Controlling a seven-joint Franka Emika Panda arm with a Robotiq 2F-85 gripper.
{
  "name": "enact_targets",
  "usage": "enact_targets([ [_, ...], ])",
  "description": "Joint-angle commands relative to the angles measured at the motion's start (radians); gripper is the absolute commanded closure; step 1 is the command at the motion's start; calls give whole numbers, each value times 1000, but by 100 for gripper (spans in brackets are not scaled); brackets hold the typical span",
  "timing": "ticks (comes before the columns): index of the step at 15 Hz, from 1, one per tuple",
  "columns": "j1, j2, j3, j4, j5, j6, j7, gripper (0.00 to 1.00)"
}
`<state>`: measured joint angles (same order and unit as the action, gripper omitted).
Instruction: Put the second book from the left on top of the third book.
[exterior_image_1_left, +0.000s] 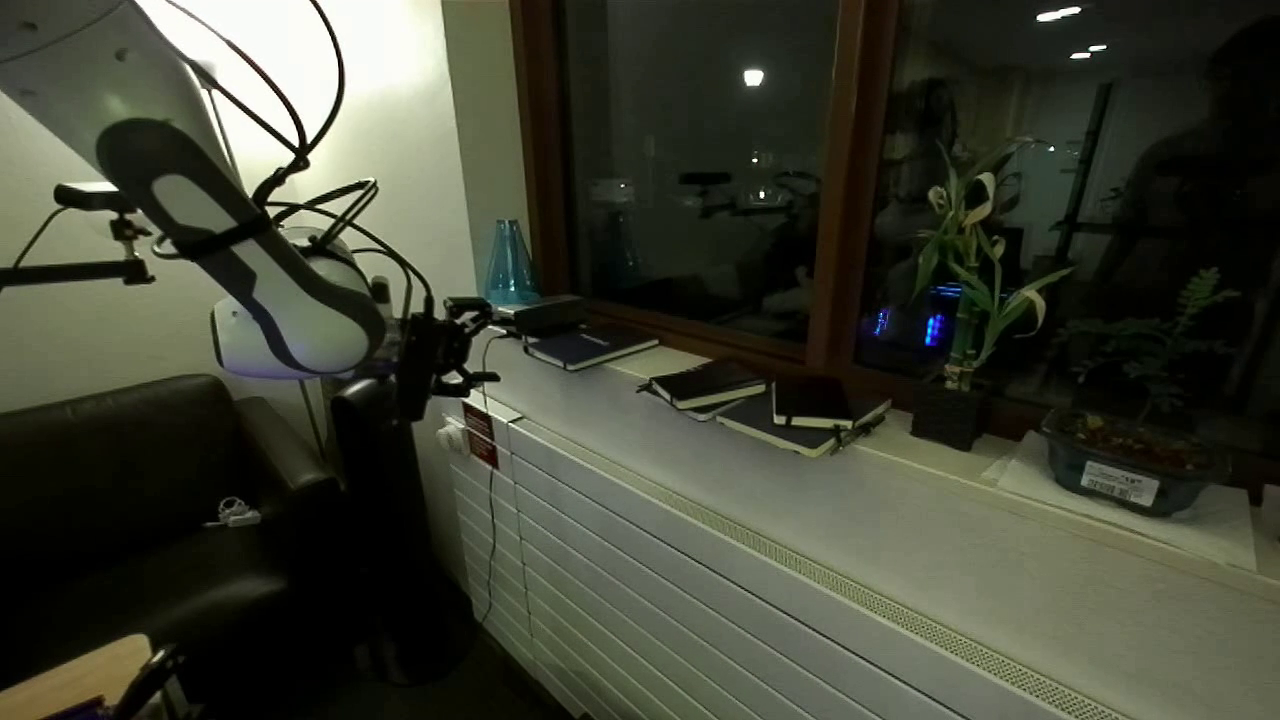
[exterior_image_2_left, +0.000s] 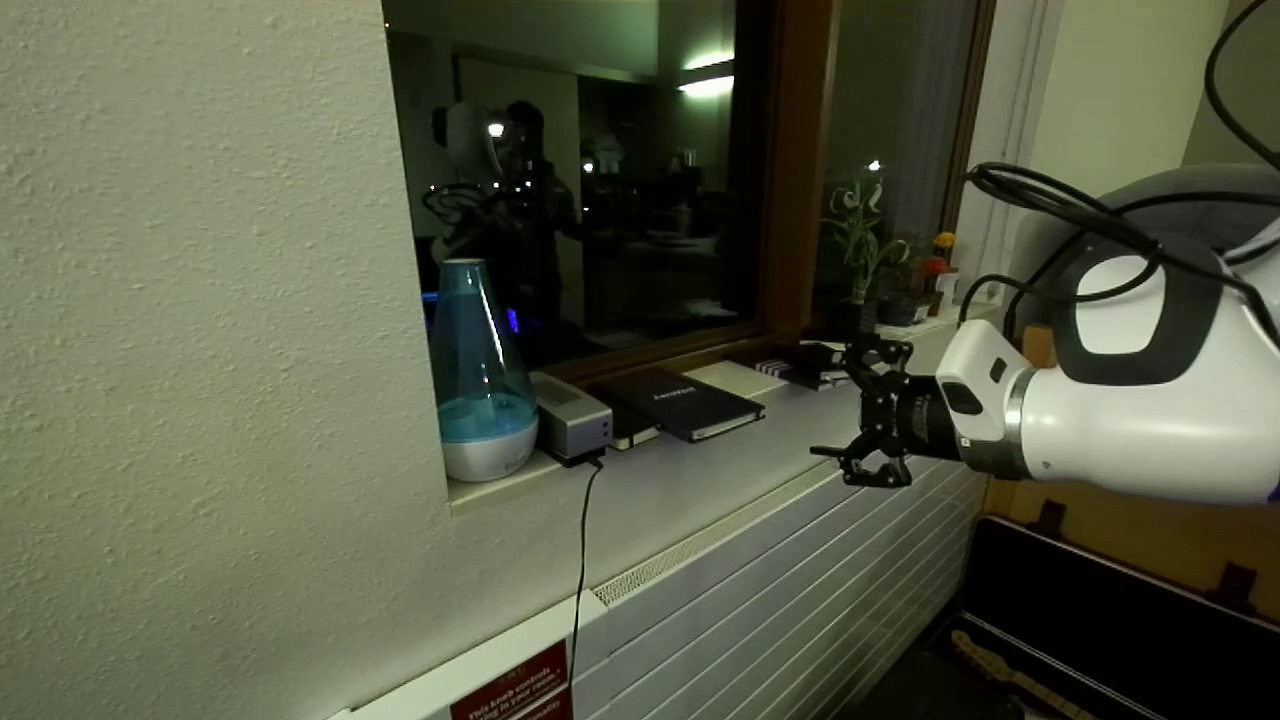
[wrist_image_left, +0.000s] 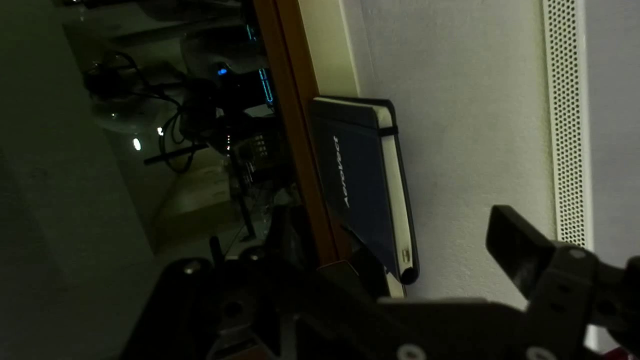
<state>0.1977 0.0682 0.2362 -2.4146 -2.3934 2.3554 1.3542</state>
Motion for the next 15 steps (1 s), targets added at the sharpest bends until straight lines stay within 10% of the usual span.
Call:
enact_targets([
  [1, 2, 11, 2, -1, -2, -11, -8, 0],
  [15, 42, 235, 30, 107, -28, -357, -97, 0],
])
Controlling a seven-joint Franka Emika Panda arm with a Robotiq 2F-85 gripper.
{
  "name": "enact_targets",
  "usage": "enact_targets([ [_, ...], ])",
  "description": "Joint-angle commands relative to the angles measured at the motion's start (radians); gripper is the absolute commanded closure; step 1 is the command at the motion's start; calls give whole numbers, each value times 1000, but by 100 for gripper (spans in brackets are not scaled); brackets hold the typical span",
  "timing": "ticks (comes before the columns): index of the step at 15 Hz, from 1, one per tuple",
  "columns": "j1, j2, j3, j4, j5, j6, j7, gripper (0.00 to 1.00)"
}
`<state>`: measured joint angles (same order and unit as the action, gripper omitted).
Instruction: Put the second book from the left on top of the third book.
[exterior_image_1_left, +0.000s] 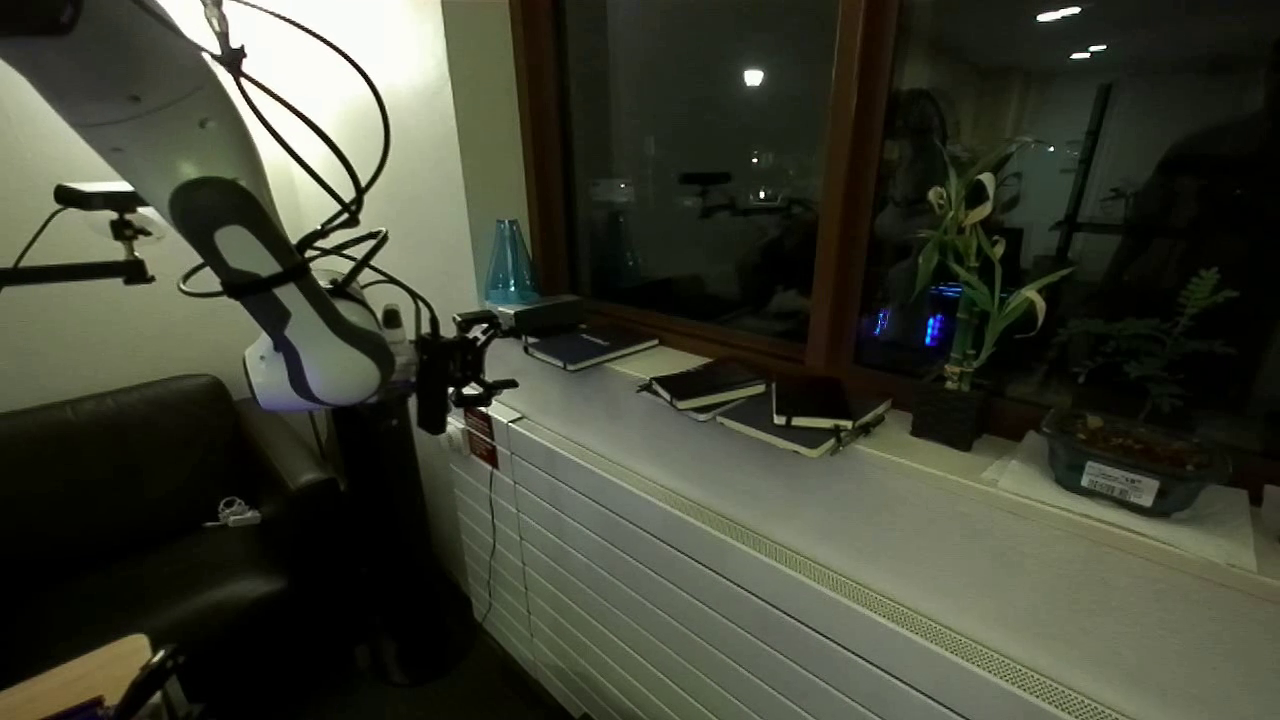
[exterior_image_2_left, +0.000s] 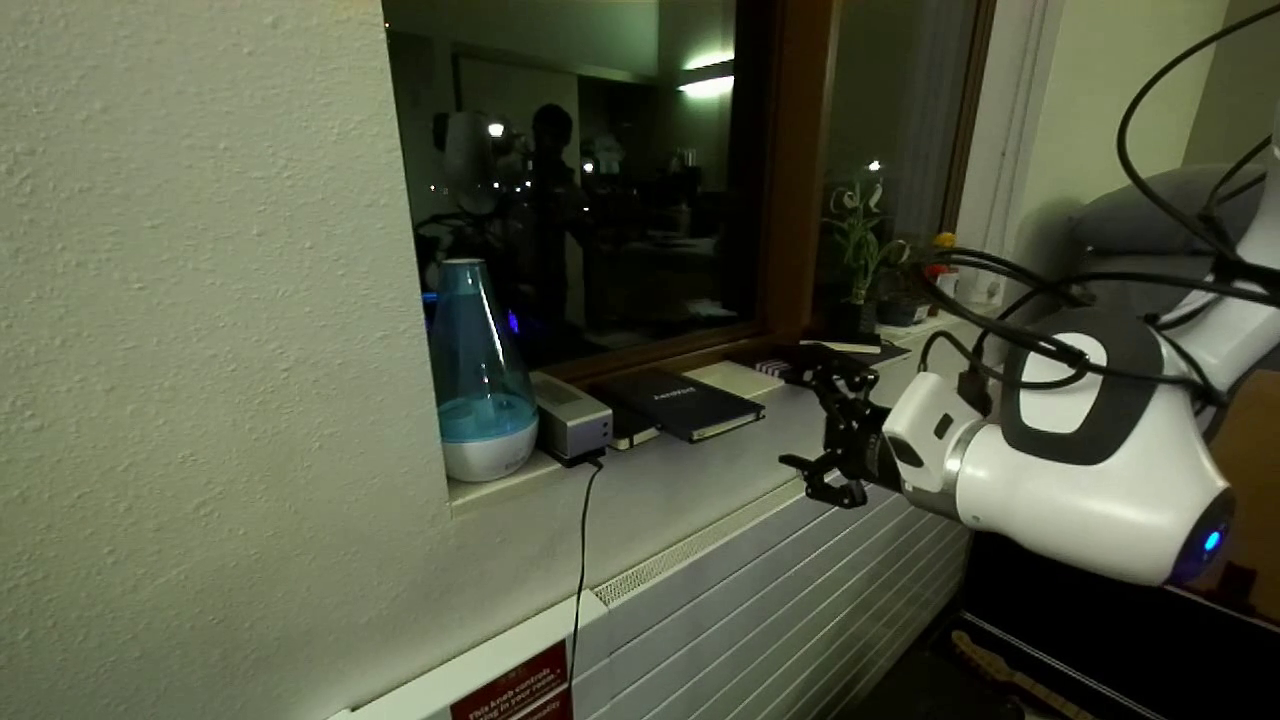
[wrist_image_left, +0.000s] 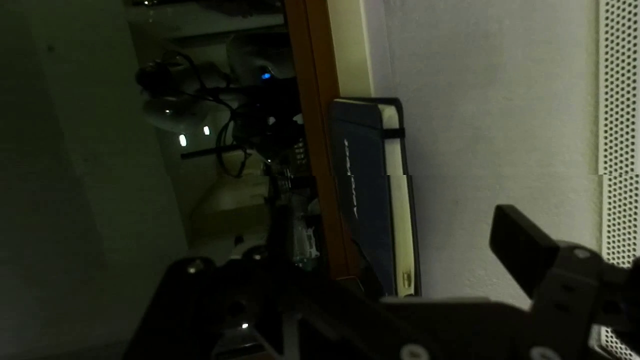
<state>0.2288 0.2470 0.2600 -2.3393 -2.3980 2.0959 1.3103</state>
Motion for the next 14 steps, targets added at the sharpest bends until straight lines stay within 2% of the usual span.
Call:
enact_targets([
  [1, 14, 73, 8, 41, -25, -130, -64, 0],
  [5, 16, 148, 7, 94, -38, -191, -90, 0],
  [14, -3, 257, -24, 267, -63, -171, -153, 0],
])
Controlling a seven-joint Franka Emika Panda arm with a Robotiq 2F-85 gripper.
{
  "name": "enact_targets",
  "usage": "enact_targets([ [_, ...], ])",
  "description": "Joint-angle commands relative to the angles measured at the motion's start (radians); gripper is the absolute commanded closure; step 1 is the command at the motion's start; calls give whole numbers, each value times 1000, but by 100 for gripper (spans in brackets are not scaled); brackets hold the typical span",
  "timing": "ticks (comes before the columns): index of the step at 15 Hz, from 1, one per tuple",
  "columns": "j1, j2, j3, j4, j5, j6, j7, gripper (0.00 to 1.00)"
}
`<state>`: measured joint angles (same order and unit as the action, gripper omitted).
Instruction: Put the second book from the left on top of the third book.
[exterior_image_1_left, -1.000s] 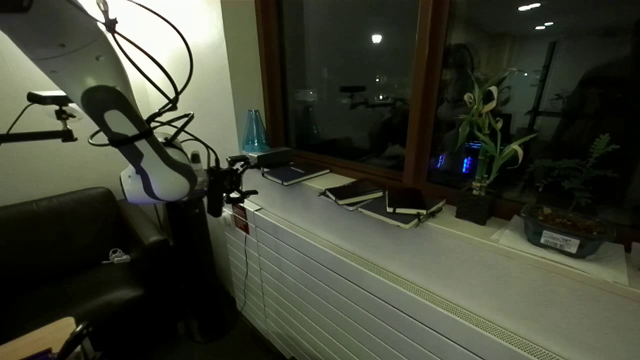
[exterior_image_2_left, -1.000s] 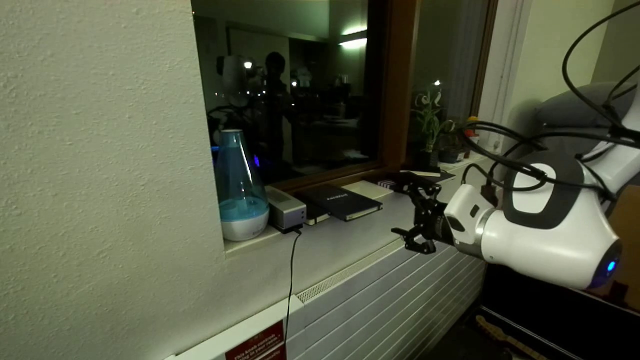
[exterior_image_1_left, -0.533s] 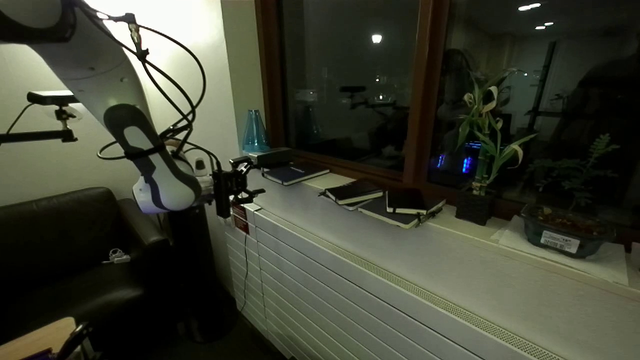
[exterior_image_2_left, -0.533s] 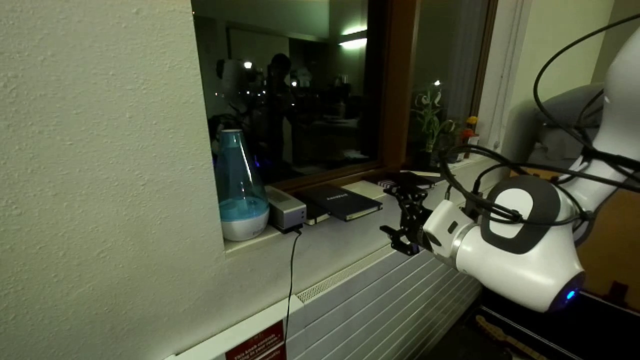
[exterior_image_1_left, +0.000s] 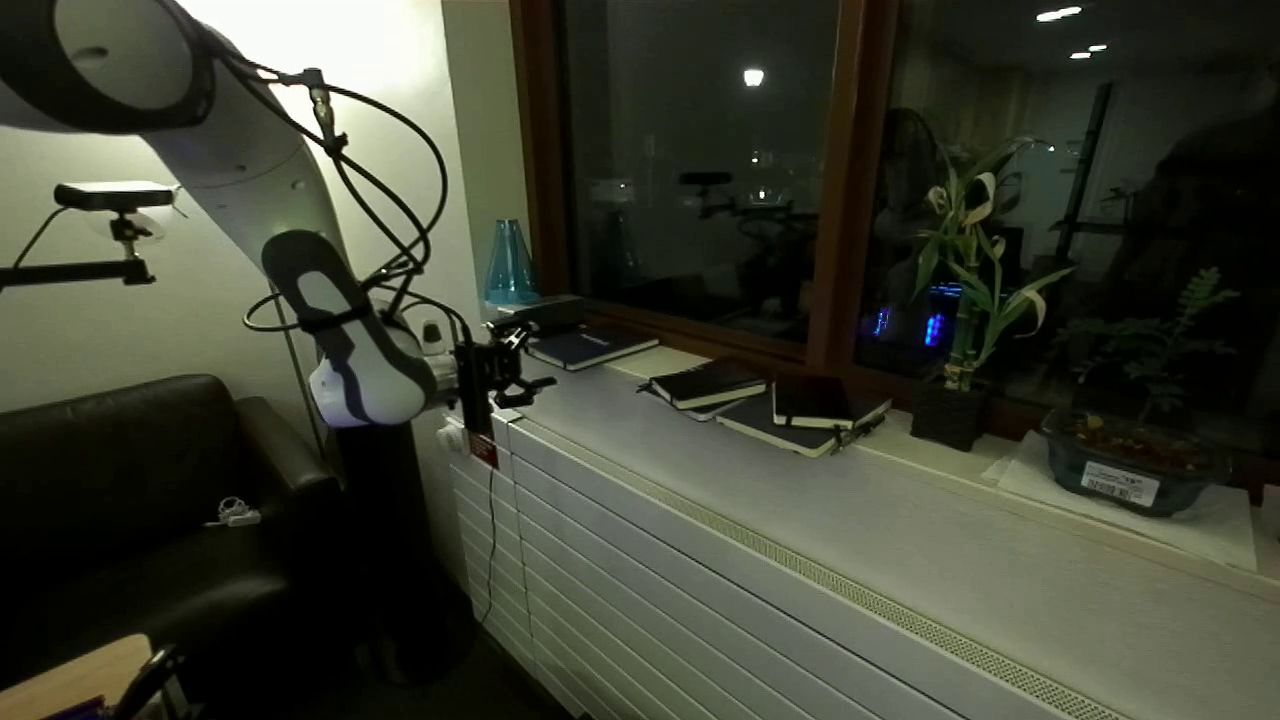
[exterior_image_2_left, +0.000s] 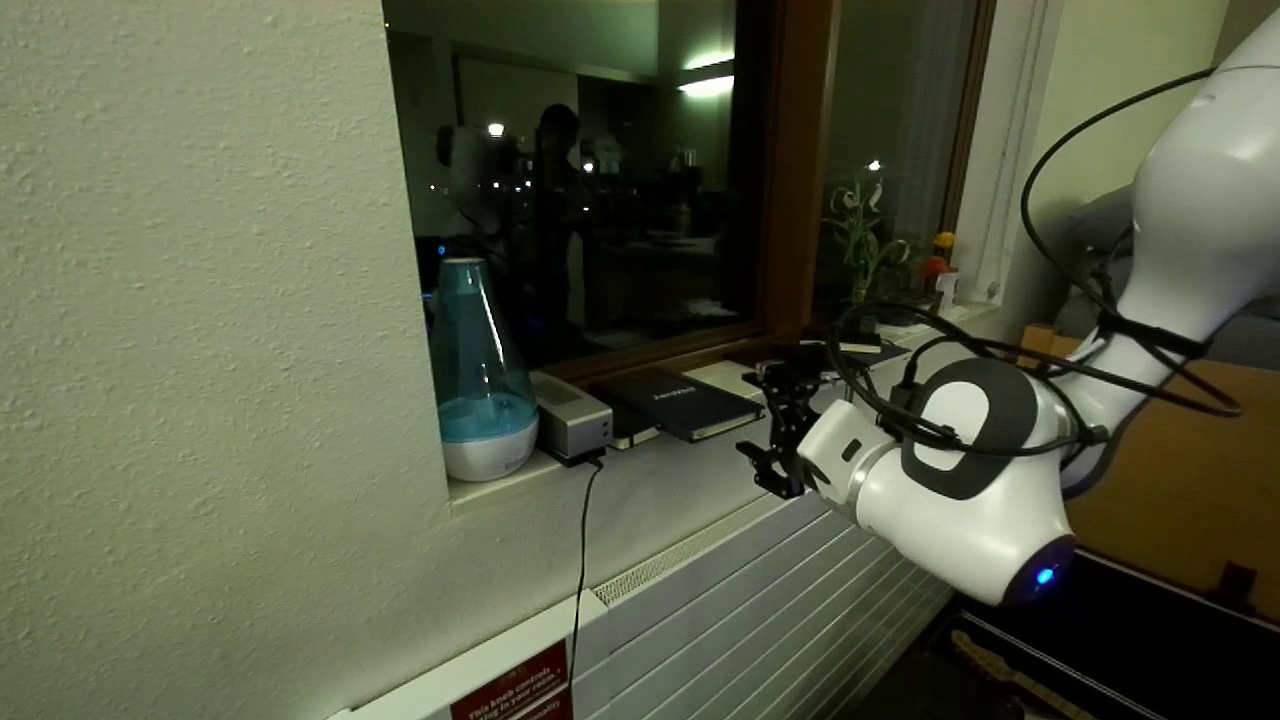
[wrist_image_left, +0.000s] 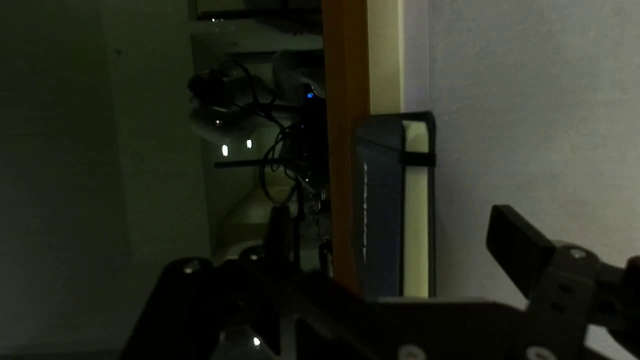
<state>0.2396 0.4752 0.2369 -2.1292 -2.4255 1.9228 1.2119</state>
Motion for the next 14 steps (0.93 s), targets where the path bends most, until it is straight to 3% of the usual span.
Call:
enact_targets([
  [1, -10, 40, 0, 83, -36, 4, -69, 0],
  [13, 11, 98, 15, 187, -66, 17, -110, 0],
  [14, 14, 102, 17, 193, -64, 17, -113, 20],
])
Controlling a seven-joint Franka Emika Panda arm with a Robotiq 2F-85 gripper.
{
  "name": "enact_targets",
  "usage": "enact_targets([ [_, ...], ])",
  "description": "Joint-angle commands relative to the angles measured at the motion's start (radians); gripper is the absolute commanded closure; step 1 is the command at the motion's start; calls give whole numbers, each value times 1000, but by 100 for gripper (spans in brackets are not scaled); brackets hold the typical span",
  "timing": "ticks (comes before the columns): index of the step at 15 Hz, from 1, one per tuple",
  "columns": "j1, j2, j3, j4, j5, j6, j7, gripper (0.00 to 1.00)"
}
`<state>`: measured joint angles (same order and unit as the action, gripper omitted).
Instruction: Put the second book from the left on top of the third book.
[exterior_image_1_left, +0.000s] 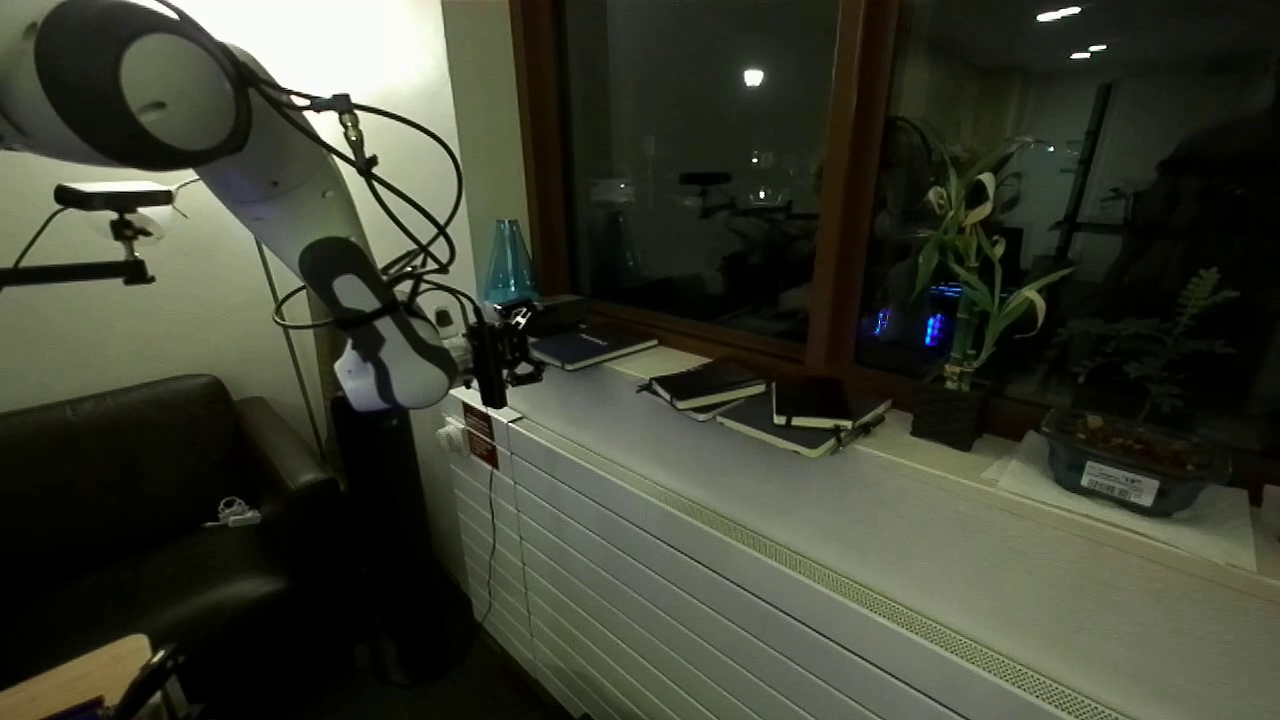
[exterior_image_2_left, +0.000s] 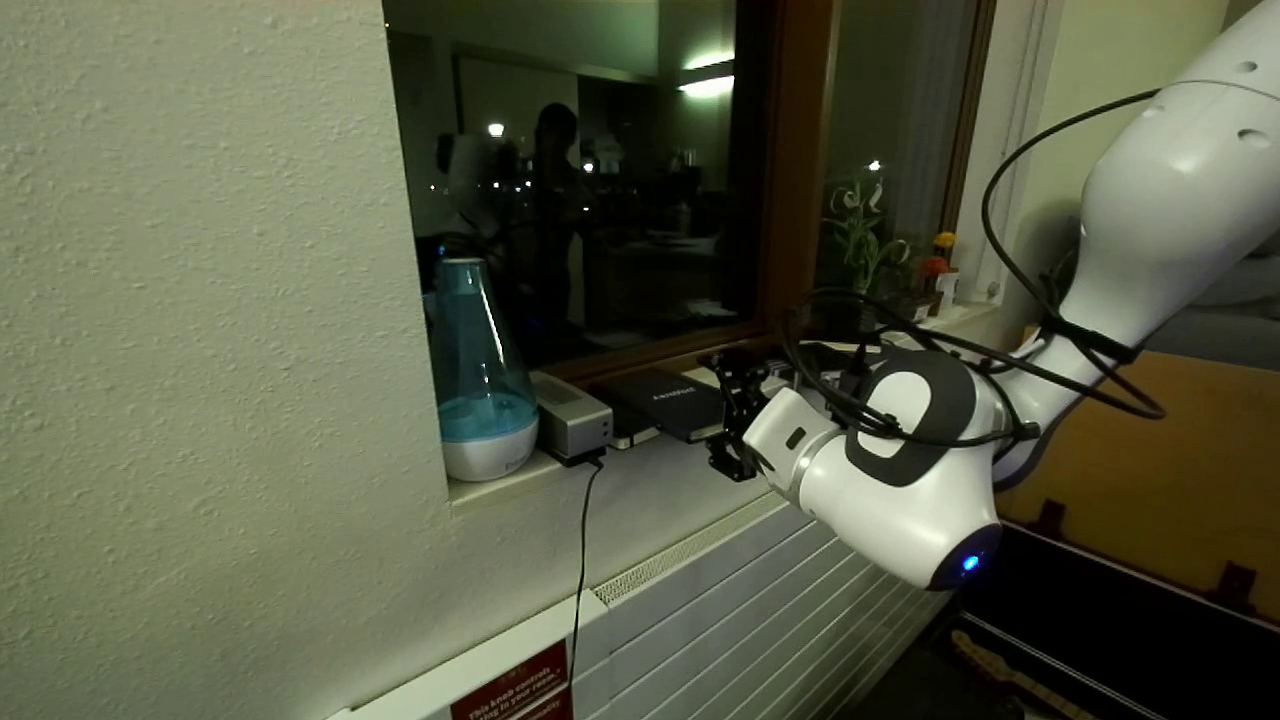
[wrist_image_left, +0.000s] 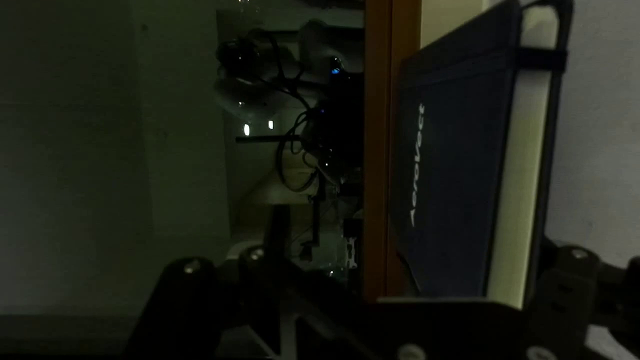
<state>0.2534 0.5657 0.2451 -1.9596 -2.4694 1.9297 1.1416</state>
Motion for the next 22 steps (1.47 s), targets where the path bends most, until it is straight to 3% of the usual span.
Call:
enact_targets([
  [1, 3, 17, 11, 30, -17, 9, -46, 27],
  [12, 24, 58, 24, 66, -5, 4, -69, 99],
  [22, 19, 36, 14, 27, 0, -28, -65, 95],
])
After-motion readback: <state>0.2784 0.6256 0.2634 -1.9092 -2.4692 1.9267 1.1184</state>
